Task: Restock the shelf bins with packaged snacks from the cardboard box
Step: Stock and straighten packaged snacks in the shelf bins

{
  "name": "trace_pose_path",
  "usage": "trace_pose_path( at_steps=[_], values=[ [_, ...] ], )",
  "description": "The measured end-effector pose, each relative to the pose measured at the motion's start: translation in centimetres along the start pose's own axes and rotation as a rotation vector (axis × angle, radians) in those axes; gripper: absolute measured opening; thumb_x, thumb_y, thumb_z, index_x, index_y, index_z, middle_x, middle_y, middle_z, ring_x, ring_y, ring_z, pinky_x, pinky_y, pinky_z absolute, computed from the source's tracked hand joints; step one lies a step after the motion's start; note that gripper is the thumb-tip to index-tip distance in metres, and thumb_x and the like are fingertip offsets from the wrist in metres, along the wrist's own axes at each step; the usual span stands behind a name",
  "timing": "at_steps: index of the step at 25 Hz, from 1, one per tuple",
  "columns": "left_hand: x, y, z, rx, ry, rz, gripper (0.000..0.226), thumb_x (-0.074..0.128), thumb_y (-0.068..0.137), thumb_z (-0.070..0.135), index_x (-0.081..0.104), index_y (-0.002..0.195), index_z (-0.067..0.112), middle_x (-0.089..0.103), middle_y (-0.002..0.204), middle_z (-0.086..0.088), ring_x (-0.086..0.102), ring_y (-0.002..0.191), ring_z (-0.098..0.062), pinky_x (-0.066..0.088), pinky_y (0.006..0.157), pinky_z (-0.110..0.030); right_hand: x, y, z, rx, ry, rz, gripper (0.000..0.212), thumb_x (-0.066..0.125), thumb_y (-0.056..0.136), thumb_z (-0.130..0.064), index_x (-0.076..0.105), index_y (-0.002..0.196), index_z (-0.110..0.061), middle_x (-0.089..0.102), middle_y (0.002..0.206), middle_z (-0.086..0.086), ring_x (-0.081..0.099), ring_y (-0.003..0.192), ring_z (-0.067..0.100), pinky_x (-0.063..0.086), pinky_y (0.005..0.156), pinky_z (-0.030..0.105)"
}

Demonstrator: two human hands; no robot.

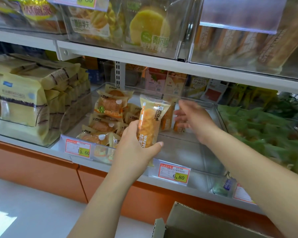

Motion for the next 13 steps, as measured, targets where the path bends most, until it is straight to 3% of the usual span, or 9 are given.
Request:
trace_pose_path(
  at_steps=[2,4,7,10,13],
  values=[
    [0.5,0.1,0.5,0.05,0.084,-0.001,0.055,0.076,0.076,0.042,0.047,0.122,0.034,0.051,0.108,0.013,0.052,0.094,-0.004,0.04,0.069,-0.019,0.8,-3.5,-2.1,-0.06,0.043,-0.327,0.052,0.051,0.089,-0.059,0.056,0.127,-0.023,0.07,0.106,0.007,0.069,0.09,0.022,0.057,0.078,0.039],
    [1.2,0.1,1.1,0.111,0.157,0.016,0.062,0.075,0.073,0.048,0.047,0.127,0.035,0.047,0.109,0.014,0.05,0.102,-0.008,0.04,0.075,-0.023,0.8,-5.2,-3.4,-0.148,-0.07,-0.464,0.055,0.068,0.078,-0.051,0.058,0.124,-0.023,0.072,0.1,0.004,0.071,0.085,0.019,0.057,0.069,0.033],
    [1.5,0.2,1.2,0.128,0.105,0.058,0.08,0.067,0.07,0.063,0.042,0.14,0.033,0.047,0.125,0.013,0.044,0.118,-0.01,0.041,0.097,-0.029,-1.5,-3.4,-4.0,-0.162,-0.163,-0.372,0.039,0.077,0.074,-0.023,0.065,0.11,-0.016,0.075,0.093,0.004,0.07,0.082,0.02,0.058,0.072,0.036],
    [1.4,0.6,0.2,0.118,0.171,0.091,0.076,0.064,0.083,0.055,0.036,0.148,0.029,0.044,0.145,0.009,0.039,0.133,-0.013,0.037,0.106,-0.03,-6.7,1.4,-3.7,-0.114,-0.41,-0.173,0.035,0.08,0.074,-0.027,0.067,0.107,-0.022,0.073,0.098,0.0,0.069,0.093,0.019,0.057,0.081,0.035],
    [2.0,0.5,-0.8,0.077,0.296,0.015,0.064,0.058,0.094,0.039,0.032,0.151,0.028,0.048,0.147,0.004,0.049,0.13,-0.017,0.041,0.105,-0.034,-10.0,6.1,-2.1,-0.083,-0.675,-0.04,0.05,0.081,0.075,-0.023,0.062,0.121,-0.02,0.064,0.121,0.001,0.06,0.107,0.019,0.049,0.09,0.032]
  ],
)
Point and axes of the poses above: each hand's wrist, its own y-axis towards the middle knuckle, its own x-axis out of the palm, z = x × y, the point moved 4 cm from there along y, towards the middle knuckle
